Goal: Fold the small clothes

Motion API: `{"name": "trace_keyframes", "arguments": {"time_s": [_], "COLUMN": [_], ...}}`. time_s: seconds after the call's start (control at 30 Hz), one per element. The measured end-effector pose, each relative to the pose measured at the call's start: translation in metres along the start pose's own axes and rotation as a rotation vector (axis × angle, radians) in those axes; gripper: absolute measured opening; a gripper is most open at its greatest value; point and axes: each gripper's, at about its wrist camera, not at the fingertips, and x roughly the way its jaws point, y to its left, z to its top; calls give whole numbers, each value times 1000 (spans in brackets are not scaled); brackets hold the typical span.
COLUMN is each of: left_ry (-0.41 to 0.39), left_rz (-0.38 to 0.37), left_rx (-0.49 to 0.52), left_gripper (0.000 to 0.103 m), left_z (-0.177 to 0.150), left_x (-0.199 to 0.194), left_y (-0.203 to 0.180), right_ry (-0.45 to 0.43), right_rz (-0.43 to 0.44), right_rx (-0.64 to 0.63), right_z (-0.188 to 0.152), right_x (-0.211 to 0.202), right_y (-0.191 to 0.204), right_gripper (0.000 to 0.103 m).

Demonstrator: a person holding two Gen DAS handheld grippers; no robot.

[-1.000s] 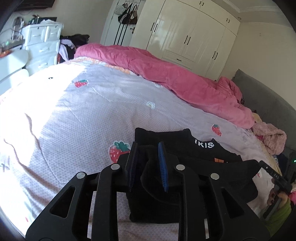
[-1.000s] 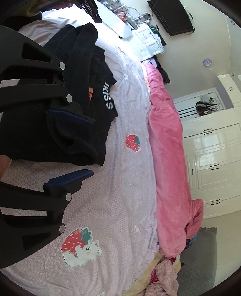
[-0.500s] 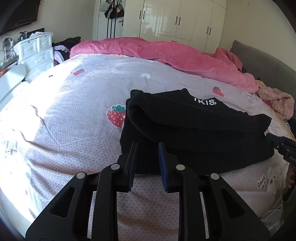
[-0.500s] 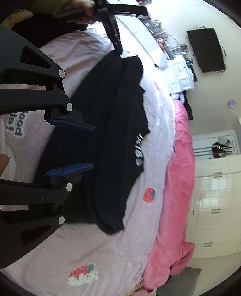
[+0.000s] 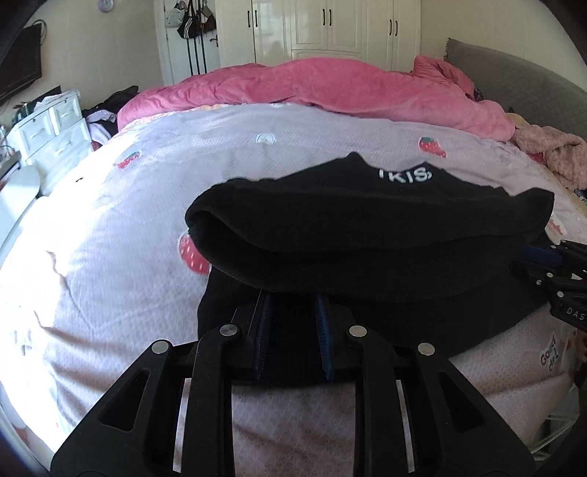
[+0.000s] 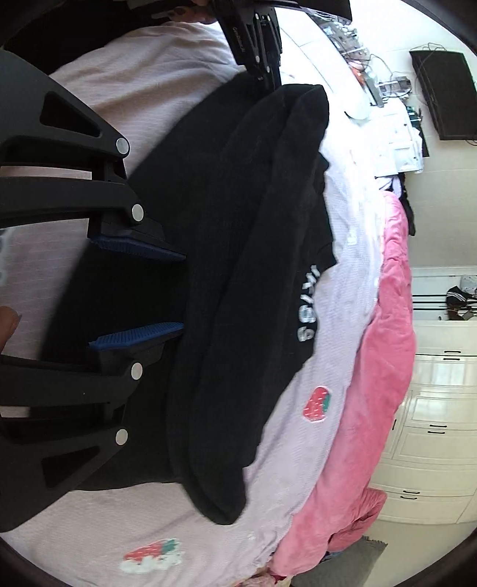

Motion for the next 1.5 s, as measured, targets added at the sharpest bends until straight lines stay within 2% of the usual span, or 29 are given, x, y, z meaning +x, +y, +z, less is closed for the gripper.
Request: {"name": "trace_keyframes", "arguments": {"time_s": [0.3,0.63,0.93,1.0,1.17,1.23,1.3,1.5], "left_ry": [20,21,5,8,23,48,72,94], "left_rz": [-64,-91,-96,-87,-79,-55,-40,-79], "left_rx": [-78,-177,-284,-300,-321,-288,-263,-283], "left_gripper": [15,17,22,33,38,40,43,43], "left_z": [37,72,70,69,76,85,92,91], "left_x": [28,53,57,55,56,62,70,89], "left_y": [12,28,59,68,83,81,80,79], "right_ry": [-17,-30,-46,-57,-60,-46,-16,36], "right_rz": [-10,-63,-89,-111,-185,-209,-185,-177], "right_rx": [64,171,258,280,314,333,356,392], "right_z": [40,66,55,50,42,41,41,43], "right_x": [20,36,22,11,-4,-3,4,31], "right_y": [-21,-58,-85,-95,-121,-131,-141,-149], "right_gripper": [33,33,34,34,42,42,46,46]}}
